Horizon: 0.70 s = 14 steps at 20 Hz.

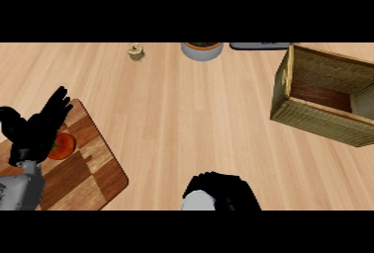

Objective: Pick the can from the placemat and place it in the basket

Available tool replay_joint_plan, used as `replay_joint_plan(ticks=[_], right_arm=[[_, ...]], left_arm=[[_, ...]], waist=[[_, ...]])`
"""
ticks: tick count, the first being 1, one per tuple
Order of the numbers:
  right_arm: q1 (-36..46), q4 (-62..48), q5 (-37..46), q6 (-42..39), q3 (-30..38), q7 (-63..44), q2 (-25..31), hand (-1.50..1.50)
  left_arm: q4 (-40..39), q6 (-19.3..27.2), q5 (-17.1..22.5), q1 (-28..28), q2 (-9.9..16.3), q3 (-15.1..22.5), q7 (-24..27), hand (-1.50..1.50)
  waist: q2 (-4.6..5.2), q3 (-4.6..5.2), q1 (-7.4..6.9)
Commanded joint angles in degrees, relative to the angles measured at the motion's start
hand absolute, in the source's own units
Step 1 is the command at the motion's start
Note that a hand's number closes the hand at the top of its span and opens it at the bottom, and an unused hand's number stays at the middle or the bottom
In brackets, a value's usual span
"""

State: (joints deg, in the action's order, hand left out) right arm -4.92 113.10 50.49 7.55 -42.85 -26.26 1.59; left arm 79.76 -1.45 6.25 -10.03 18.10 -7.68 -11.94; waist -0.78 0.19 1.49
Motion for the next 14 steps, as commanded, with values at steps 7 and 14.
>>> replay_joint_plan(ticks=[7,14], right_arm=[[8.9,20.3,14.4,-3.9,-5.1,-26.5,-1.4,1.50],[33.3,21.6,11.8,-14.2,4.9,-45.8,-1.5,1.50]], left_arm=[[-0.3,0.0,-0.3,0.2,-0.4,-0.1,0.2,0.00],[1.7,-0.6,-0.4,-2.0,-1.0,1.8,-3.4,0.00]], waist=[[0.12,0.07,-0.19],[0.58,-0.02,-2.07]])
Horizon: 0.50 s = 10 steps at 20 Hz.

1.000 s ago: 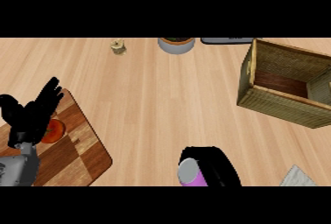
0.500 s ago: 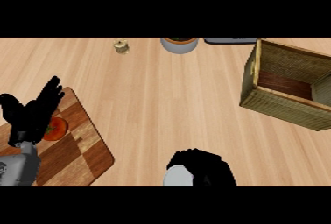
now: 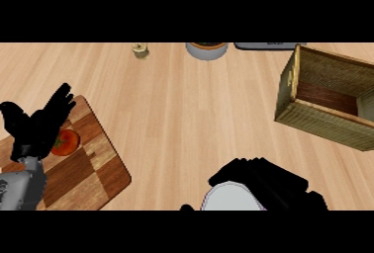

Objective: Pick the can from the placemat and place it in the basket

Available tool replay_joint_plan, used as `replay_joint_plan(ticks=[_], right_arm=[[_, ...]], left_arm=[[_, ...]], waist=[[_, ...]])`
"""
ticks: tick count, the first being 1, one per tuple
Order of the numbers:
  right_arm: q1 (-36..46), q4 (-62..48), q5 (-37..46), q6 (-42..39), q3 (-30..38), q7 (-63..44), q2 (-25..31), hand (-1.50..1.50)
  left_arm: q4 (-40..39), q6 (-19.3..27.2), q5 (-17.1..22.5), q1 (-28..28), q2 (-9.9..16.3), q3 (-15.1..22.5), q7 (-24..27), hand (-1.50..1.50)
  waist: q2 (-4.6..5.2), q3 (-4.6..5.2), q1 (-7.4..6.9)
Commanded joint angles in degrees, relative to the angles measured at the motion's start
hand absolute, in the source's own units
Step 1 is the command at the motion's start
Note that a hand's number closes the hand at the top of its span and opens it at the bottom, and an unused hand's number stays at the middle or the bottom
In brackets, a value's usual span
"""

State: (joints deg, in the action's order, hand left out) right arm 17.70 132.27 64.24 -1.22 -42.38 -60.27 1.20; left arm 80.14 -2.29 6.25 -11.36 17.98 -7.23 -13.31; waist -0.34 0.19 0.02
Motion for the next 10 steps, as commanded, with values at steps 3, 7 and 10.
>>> replay_joint_plan(ticks=[3,7,10], right_arm=[[19.0,-2.0,-5.5,-7.5,14.2,-11.8,-1.2,1.50],[26.4,-10.0,-7.8,-8.0,25.0,-8.4,-1.2,1.50],[32.7,-10.8,-7.0,-14.8,29.3,-10.8,-1.2,1.50]], left_arm=[[-0.7,-1.3,0.9,-0.4,1.3,-1.5,0.6,0.00],[0.3,0.6,-0.9,-1.9,-0.2,0.3,-1.4,0.00],[-0.3,-0.1,-0.4,-2.4,0.7,-0.8,-1.1,0.00]], waist=[[0.27,-0.01,-0.99],[0.32,-0.12,-0.69],[0.02,-0.09,-0.05]])
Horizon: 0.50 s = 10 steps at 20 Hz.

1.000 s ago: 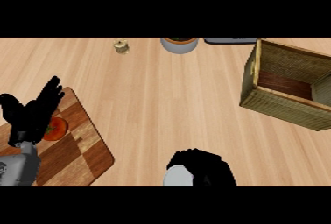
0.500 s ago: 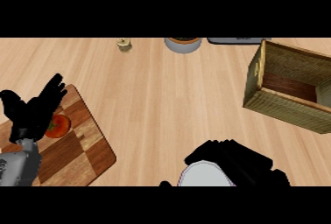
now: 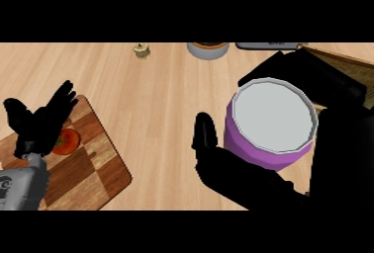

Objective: Pick the can from the placemat and place it in the basket

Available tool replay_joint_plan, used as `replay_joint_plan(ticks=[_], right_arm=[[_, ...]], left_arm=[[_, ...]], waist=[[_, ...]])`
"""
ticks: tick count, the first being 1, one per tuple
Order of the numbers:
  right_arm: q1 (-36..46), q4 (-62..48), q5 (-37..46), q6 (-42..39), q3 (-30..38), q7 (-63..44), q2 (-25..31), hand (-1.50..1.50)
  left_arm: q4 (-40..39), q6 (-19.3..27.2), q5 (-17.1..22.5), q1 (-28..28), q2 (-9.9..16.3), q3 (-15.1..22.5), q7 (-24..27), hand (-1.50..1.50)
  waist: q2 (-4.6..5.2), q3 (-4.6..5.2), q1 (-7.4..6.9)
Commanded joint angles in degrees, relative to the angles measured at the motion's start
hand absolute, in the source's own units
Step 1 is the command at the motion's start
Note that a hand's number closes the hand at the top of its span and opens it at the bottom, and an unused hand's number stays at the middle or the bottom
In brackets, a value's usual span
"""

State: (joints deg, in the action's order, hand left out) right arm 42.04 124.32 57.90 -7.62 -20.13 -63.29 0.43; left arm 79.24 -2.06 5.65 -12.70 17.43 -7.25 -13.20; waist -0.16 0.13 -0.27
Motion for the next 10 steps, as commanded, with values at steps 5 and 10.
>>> replay_joint_plan(ticks=[5,10], right_arm=[[10.9,-10.5,-1.2,-9.0,16.8,-2.0,6.8,1.50],[9.4,-15.8,-4.5,-8.2,24.1,5.2,12.0,1.50]], left_arm=[[-1.2,1.2,-0.2,-0.7,-1.5,-0.4,0.7,0.00],[0.5,-2.2,0.6,1.9,1.5,-1.7,1.4,0.00]], waist=[[0.08,-0.07,0.54],[0.12,-0.11,0.15]])
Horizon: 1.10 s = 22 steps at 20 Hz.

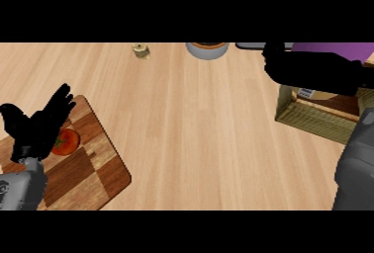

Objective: Pick the can from the placemat and place it in the basket

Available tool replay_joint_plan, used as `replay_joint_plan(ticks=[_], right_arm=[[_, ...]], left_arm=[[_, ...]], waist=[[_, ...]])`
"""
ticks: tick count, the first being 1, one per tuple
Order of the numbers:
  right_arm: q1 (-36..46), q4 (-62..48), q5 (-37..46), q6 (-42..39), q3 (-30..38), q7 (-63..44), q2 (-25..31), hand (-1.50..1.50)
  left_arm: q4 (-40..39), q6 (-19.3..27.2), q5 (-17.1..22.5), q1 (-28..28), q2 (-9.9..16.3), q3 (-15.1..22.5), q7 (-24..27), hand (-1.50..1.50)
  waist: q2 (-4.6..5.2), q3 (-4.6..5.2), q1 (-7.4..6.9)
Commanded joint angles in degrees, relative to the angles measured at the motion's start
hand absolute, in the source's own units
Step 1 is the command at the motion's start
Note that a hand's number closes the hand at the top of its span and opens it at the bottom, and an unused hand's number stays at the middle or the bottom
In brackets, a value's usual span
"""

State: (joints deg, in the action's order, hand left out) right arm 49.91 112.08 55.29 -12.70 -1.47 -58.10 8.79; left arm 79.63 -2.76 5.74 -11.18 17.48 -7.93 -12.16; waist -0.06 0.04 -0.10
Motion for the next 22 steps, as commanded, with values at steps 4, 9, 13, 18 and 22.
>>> replay_joint_plan(ticks=[4,9,13,18,22], right_arm=[[-7.2,-2.9,-6.2,-0.2,9.7,7.5,5.8,1.50],[-10.0,-11.3,-9.4,4.6,15.6,18.9,10.2,1.50],[-11.2,-13.3,-9.2,8.7,15.1,20.0,8.5,1.50],[-14.0,-17.1,-4.2,17.1,20.9,21.0,10.7,1.50],[-12.9,-27.0,-7.9,19.9,20.7,26.0,10.0,-1.50]], left_arm=[[3.4,4.0,-2.0,-3.3,-2.6,2.0,-6.3,0.00],[-1.2,1.9,-2.5,-0.2,-2.8,0.9,1.1,0.00],[1.9,0.2,-0.9,-1.2,-0.9,-0.8,-2.2,0.00],[-0.1,-1.9,0.5,-0.5,0.2,-2.1,-0.5,0.00],[-1.1,0.8,-3.0,0.1,-3.1,0.2,1.6,0.00]], waist=[[0.02,-0.09,0.29],[0.17,-0.05,-0.02],[0.09,-0.04,-0.13],[0.29,-0.04,-0.39],[0.19,-0.03,-0.23]])
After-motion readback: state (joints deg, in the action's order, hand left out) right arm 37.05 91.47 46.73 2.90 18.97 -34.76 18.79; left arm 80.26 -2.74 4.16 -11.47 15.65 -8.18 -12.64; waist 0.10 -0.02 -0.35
